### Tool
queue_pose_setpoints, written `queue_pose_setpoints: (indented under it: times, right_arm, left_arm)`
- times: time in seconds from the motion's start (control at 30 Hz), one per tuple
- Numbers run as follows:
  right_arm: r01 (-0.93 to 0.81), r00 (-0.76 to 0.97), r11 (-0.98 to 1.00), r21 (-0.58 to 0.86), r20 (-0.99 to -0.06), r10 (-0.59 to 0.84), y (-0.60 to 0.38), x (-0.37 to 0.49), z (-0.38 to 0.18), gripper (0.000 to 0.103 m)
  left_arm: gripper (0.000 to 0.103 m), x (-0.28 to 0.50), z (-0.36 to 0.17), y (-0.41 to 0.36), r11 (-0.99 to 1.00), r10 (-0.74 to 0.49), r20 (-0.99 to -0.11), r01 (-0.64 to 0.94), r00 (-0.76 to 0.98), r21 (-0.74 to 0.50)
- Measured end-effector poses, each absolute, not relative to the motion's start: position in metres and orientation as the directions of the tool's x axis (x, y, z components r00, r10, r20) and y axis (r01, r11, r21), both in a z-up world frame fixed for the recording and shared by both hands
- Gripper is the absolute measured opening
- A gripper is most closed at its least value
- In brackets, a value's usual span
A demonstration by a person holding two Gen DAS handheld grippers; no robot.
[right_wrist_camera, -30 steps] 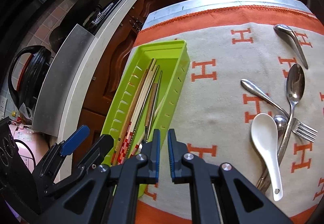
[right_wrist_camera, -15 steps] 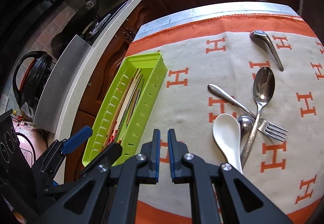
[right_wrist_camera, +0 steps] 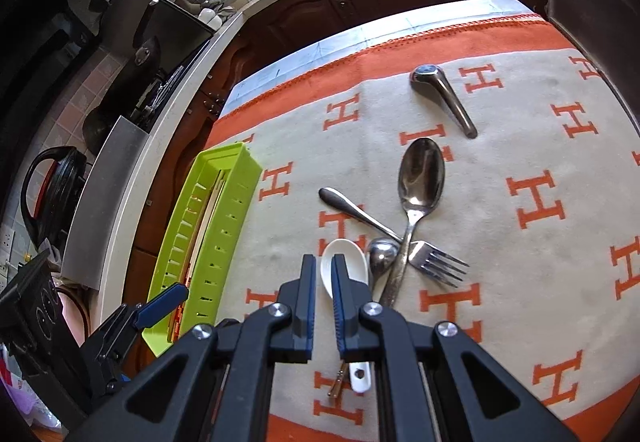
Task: Organize utensils
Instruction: 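Lower the left tool over the white ceramic spoon and close on it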
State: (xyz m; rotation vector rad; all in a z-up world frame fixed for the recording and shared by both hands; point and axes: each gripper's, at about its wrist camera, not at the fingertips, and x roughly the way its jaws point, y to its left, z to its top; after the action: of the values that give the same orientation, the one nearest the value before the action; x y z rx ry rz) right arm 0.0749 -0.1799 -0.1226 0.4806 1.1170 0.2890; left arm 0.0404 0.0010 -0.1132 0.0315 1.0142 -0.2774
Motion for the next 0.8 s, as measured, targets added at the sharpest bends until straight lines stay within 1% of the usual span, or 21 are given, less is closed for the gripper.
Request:
queue_pose_setpoints:
  times: [0.23,0.4,0.57,0.63,0.7,0.8]
  right_arm:
    - [0.005,0.434,0.882,0.472,-0.795,0.423,-0.197,0.071,-0.132,0.009]
    - [-0.012,0.426,0.884,0.468,-0.797,0.428,-0.202,0.069,-0.141,0.009]
    - [-0.039,0.415,0.885,0.463,-0.799,0.436,-0.205,0.068,-0.149,0.009]
    - [-0.057,0.412,0.885,0.462,-0.797,0.442,-0.205,0.067,-0.151,0.009]
    - [-0.075,0.408,0.885,0.459,-0.796,0.447,-0.204,0.066,-0.153,0.009]
    - [-0.096,0.398,0.881,0.463,-0.794,0.46,-0.202,0.065,-0.156,0.009]
  left_arm:
    - [0.078,0.058,-0.136,-0.01,0.955,-0.276,-0.851,0.232,0.447,-0.187]
    - [0.078,0.074,-0.152,-0.014,0.951,-0.3,-0.848,0.206,0.436,-0.23]
    - [0.078,0.083,-0.166,-0.023,0.951,-0.303,-0.852,0.196,0.428,-0.24]
    - [0.074,0.085,-0.17,-0.026,0.951,-0.3,-0.855,0.202,0.424,-0.234]
    - [0.066,0.088,-0.173,-0.03,0.95,-0.302,-0.858,0.208,0.415,-0.233]
    - [0.063,0.09,-0.176,-0.036,0.952,-0.29,-0.859,0.219,0.421,-0.214]
